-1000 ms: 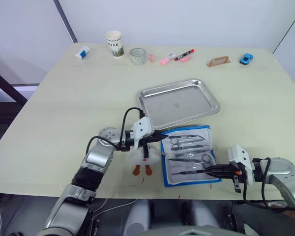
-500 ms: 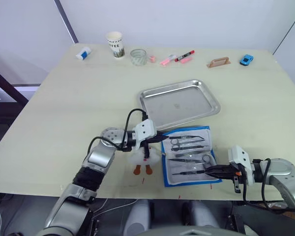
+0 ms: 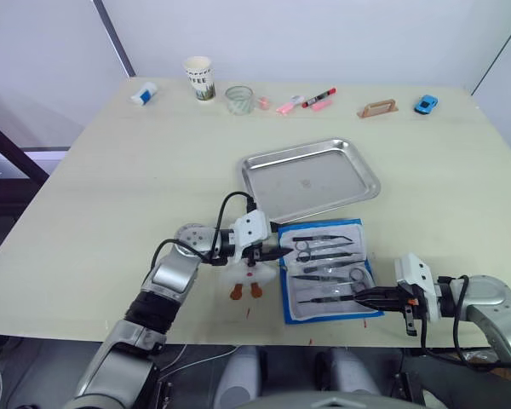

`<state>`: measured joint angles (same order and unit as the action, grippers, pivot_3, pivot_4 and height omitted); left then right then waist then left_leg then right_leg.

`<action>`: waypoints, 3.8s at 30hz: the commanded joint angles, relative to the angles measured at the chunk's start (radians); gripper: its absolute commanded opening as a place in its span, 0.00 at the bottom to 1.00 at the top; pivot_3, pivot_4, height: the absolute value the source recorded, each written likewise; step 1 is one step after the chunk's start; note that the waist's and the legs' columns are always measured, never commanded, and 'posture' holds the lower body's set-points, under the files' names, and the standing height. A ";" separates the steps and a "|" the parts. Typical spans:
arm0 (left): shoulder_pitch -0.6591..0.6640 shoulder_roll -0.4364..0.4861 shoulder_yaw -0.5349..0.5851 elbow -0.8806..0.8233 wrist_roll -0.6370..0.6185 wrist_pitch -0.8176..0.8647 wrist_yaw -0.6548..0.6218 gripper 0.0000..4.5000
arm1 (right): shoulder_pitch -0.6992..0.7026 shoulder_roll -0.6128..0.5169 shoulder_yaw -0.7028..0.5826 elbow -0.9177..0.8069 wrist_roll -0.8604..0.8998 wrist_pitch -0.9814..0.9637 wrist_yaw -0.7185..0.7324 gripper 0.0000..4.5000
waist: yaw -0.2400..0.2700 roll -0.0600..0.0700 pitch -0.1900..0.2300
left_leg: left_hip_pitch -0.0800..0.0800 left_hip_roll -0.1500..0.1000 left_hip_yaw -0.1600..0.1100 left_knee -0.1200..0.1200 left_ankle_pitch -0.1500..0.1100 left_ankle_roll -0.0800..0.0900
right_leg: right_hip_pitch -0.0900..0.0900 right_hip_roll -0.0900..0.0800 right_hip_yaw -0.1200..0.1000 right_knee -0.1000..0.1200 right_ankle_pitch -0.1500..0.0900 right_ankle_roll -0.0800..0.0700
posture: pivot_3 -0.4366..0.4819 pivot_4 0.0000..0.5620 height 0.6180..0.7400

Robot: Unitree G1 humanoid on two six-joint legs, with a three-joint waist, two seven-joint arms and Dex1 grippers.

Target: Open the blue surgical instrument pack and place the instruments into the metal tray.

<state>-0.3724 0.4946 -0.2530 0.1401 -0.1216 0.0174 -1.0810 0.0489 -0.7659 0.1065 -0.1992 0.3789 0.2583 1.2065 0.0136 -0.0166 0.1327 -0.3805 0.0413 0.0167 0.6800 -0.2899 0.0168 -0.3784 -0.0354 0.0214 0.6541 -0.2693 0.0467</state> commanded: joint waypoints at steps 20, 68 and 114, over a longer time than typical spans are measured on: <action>0.266 0.191 0.258 -0.300 -0.393 0.239 -0.154 0.79 | -0.026 0.021 0.001 0.011 0.004 -0.029 0.008 0.00 | 0.000 0.000 0.002 | 0.001 0.001 0.000 -0.002 0.000 0.000 | -0.001 0.000 0.000 0.000 0.000 0.000 | 0.48 0.27 1.00; 0.296 0.210 0.335 -0.376 -0.544 0.252 -0.283 1.00 | -0.327 0.162 0.068 0.485 -0.148 -0.364 0.096 0.98 | -0.002 0.004 0.007 | 0.001 0.001 0.002 -0.004 0.000 0.000 | -0.001 -0.001 0.001 -0.002 0.000 0.000 | 0.48 0.27 1.00; 0.115 0.150 0.183 -0.211 -0.347 0.238 -0.178 1.00 | -0.299 0.183 0.025 0.411 0.002 -0.145 0.124 0.98 | -0.017 -0.002 0.003 | 0.003 0.001 0.002 -0.007 0.000 0.000 | -0.001 0.000 0.001 -0.002 0.000 -0.001 | 0.48 0.27 1.00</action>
<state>-0.2624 0.6433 -0.0825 -0.0604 -0.4696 0.2751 -1.2561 -0.2533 -0.5707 0.1319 0.2158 0.3770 0.1020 1.3062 -0.0036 -0.0183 0.1359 -0.3778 0.0425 0.0190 0.6728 -0.2899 0.0167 -0.3789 -0.0357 0.0227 0.6517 -0.2696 0.0454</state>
